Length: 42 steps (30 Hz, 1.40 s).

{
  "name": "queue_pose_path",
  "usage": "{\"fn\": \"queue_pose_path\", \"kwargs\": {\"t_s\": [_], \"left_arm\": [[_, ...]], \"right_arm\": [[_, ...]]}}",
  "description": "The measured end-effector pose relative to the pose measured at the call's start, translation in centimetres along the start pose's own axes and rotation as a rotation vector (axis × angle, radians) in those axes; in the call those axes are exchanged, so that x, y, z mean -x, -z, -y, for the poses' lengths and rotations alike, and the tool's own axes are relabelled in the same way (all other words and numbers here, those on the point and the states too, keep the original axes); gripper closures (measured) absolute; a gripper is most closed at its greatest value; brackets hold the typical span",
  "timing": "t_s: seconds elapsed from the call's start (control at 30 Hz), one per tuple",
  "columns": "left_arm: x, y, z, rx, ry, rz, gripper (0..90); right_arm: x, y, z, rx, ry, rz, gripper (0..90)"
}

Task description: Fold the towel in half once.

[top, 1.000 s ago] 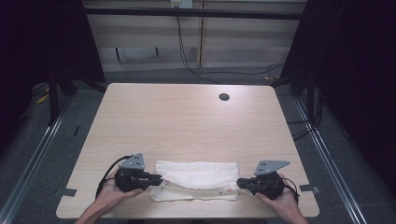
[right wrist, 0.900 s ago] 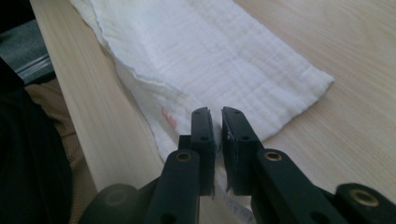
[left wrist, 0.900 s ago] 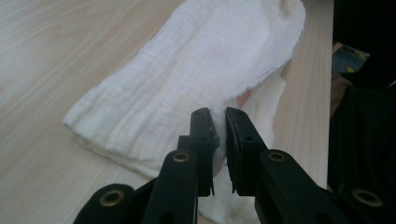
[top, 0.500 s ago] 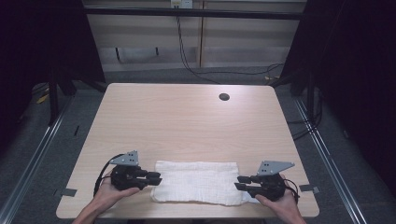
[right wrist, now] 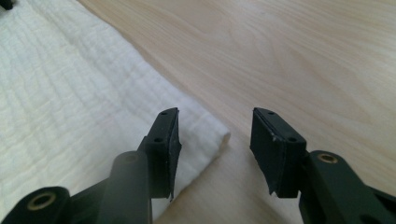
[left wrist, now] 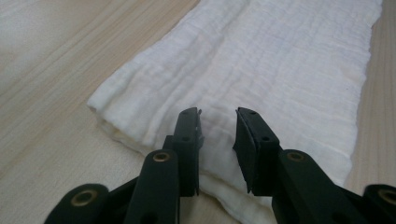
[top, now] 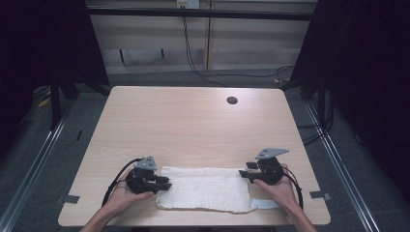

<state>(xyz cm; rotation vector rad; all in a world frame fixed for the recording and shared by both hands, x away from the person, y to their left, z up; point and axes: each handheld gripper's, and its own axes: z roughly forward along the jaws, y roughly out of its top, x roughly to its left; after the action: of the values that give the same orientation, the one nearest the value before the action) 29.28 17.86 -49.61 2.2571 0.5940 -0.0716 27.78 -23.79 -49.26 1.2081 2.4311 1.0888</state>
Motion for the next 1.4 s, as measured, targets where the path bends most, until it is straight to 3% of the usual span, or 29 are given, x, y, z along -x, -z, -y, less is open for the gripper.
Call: {"fn": "queue_pose_path", "kwargs": {"t_s": [0.23, 0.4, 0.6, 0.83, 0.9, 0.93, 1.0, 1.07, 1.17, 1.3, 1.4], "left_arm": [[0.1, -0.4, -0.4, -0.003, -0.008, -0.008, 68.3], [0.7, -1.1, -0.9, -0.006, -0.016, -0.004, 65.3], [1.0, -2.5, -2.2, -0.008, -0.028, 0.001, 64.1], [0.3, -4.0, -3.9, -0.011, -0.005, 0.029, 64.8], [0.2, -3.8, -3.8, -0.001, 0.015, 0.038, 62.3], [0.2, -3.4, -3.6, 0.014, 0.020, 0.024, 60.7], [0.1, -2.7, -3.3, 0.040, 0.033, 0.023, 59.9], [-0.2, -1.9, -3.2, 0.061, 0.042, 0.013, 58.5], [-0.7, -0.6, -3.6, 0.107, 0.053, -0.006, 58.0], [-1.8, 0.3, -4.6, 0.112, 0.063, -0.034, 57.2], [-2.7, 0.3, -5.9, 0.092, 0.036, -0.055, 59.5]], "right_arm": [[0.4, -0.9, -0.1, -0.025, -0.006, -0.031, 82.3], [1.3, -0.2, 0.1, -0.010, -0.045, -0.014, 87.3], [2.6, 0.6, -0.1, 0.012, -0.061, 0.021, 87.4], [4.5, 0.7, -0.5, 0.012, -0.080, 0.061, 87.2], [4.9, 0.5, 0.0, 0.011, -0.099, 0.058, 86.8], [4.9, 0.6, 0.1, 0.015, -0.090, 0.057, 85.8], [4.8, 1.0, 0.0, 0.029, -0.093, 0.058, 76.7], [4.7, 1.6, 0.0, 0.082, -0.112, 0.067, 70.5], [3.8, 2.5, -0.5, 0.113, -0.092, 0.042, 63.8], [1.7, 2.7, -1.1, 0.111, -0.048, -0.017, 59.2], [0.1, 2.2, -1.8, 0.109, -0.014, -0.052, 58.2]]}}
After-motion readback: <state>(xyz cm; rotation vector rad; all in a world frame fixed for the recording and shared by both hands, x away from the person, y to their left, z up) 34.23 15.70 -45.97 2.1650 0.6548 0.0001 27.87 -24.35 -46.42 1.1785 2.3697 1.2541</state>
